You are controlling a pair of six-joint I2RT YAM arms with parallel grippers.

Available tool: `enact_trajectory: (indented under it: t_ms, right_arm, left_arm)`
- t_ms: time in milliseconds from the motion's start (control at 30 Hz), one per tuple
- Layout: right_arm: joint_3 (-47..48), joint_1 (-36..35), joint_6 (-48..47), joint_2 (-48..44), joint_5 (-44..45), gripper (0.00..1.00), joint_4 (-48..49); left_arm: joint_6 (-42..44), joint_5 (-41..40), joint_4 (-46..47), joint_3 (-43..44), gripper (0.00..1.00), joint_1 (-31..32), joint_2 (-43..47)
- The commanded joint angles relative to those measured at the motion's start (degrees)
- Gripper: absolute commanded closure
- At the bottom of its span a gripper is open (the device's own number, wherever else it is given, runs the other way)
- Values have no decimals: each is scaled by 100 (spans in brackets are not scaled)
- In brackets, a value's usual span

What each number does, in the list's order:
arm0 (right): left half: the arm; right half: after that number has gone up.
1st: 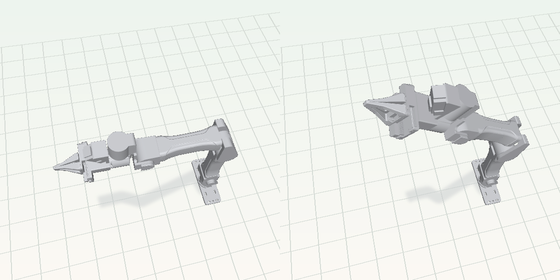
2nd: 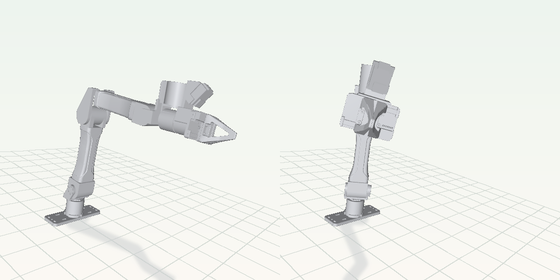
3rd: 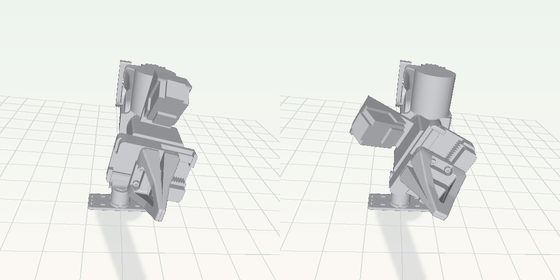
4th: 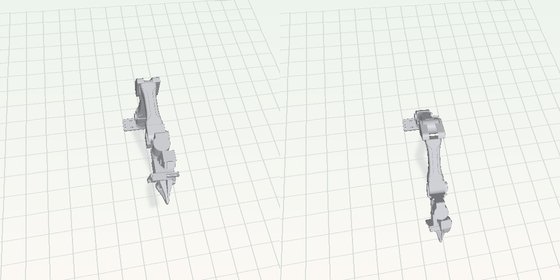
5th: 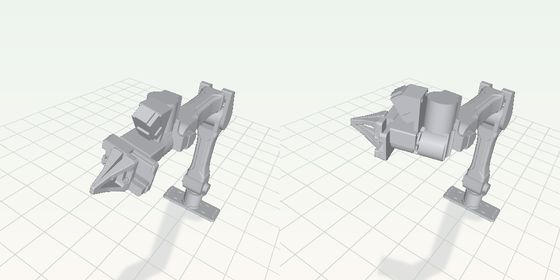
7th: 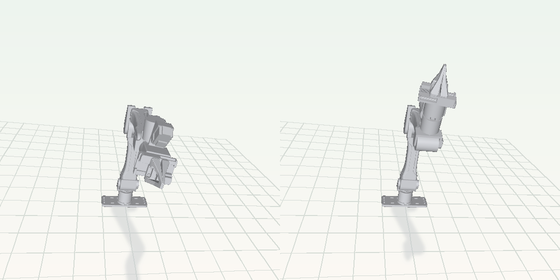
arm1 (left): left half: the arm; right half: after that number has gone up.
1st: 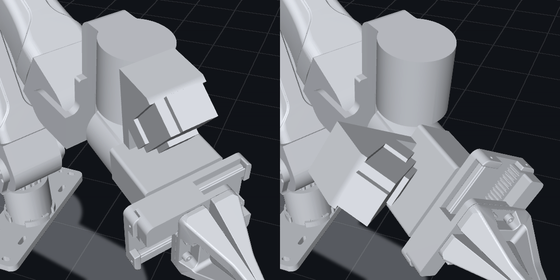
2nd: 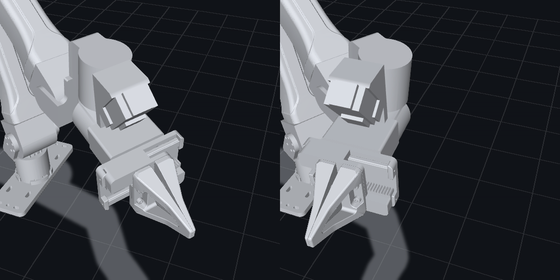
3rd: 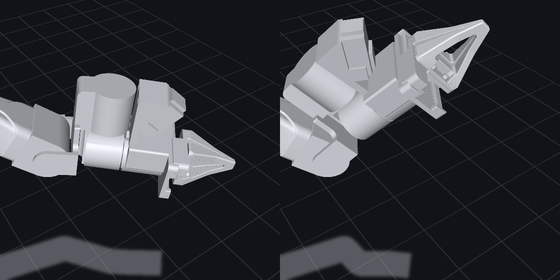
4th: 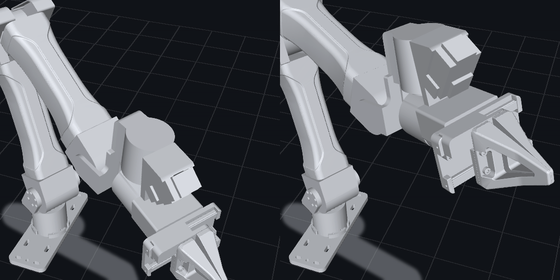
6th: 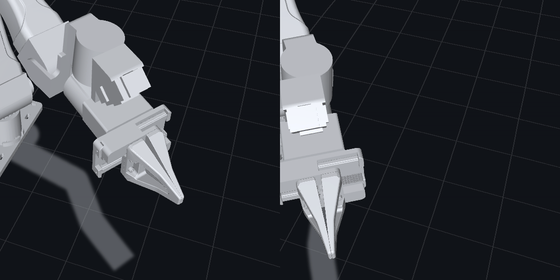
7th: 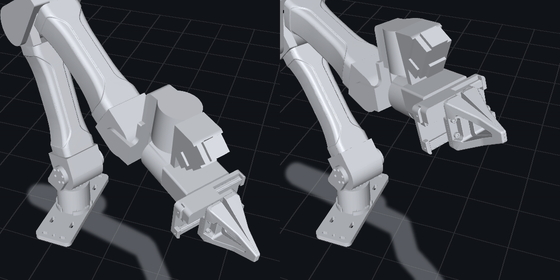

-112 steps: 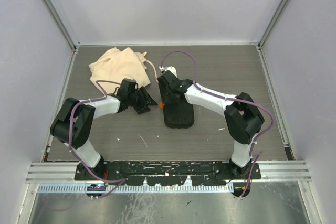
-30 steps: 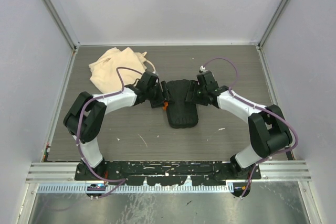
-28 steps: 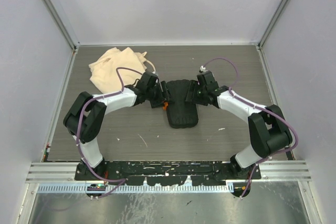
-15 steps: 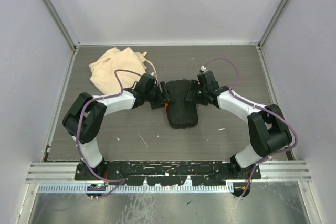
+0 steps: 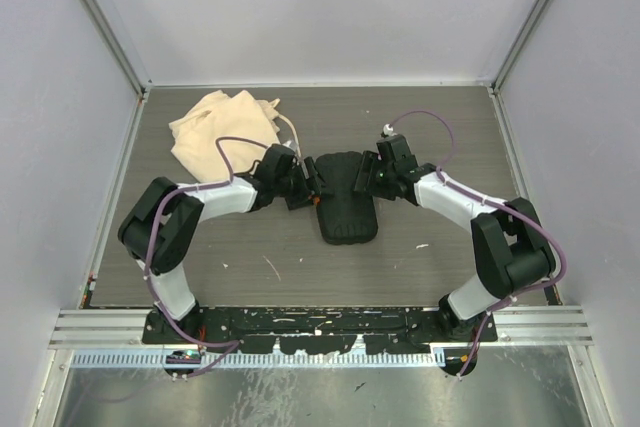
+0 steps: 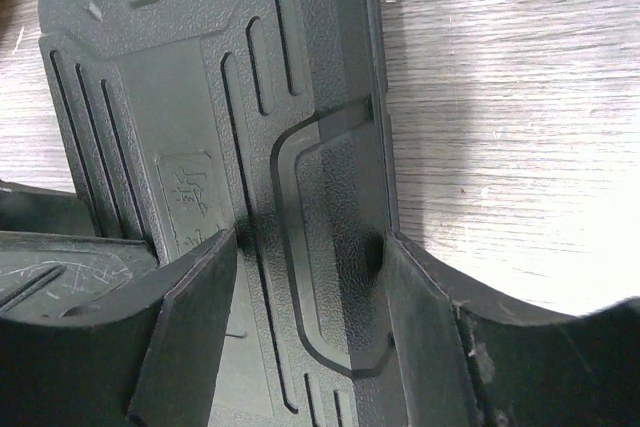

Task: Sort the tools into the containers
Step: Close the storage box at the center of the board, then reset both arms

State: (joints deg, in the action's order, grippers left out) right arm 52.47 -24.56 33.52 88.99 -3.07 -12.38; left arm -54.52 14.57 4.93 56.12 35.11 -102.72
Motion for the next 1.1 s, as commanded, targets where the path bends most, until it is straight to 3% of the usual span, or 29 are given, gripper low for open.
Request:
enact_trajectory:
  t_ms: [0, 300, 400, 533, 633, 833, 1067]
  right_arm:
    - [30, -137, 110, -244, 59, 36, 143]
    - [82, -129, -255, -1519, 1192, 28, 367]
    - [-153, -132, -394, -2092, 1667, 23, 632]
    - [-521, -130, -706, -2853, 2128, 1, 847]
    - [-841, -135, -808, -3485, 2572, 0, 881]
    - [-1722, -138, -1055, -5083, 3184, 0, 777]
    - [-2439, -137, -402, -6433, 3505, 0, 1]
  left_arm:
    - [580, -849, -1096, 18, 28, 105, 246]
    - [1620, -2028, -2677, 775, 13, -152, 1781]
    - [1906, -2527, -3008, 900, 4, -196, 2303]
    - [2082, -3029, -3338, 867, 2, -327, 2930]
    - [2095, -3644, -3692, 736, 2, -370, 3645]
    - [1779, -4967, -4506, 76, 2, -391, 5084]
    - [391, -6059, -5933, -773, 2, -391, 6943]
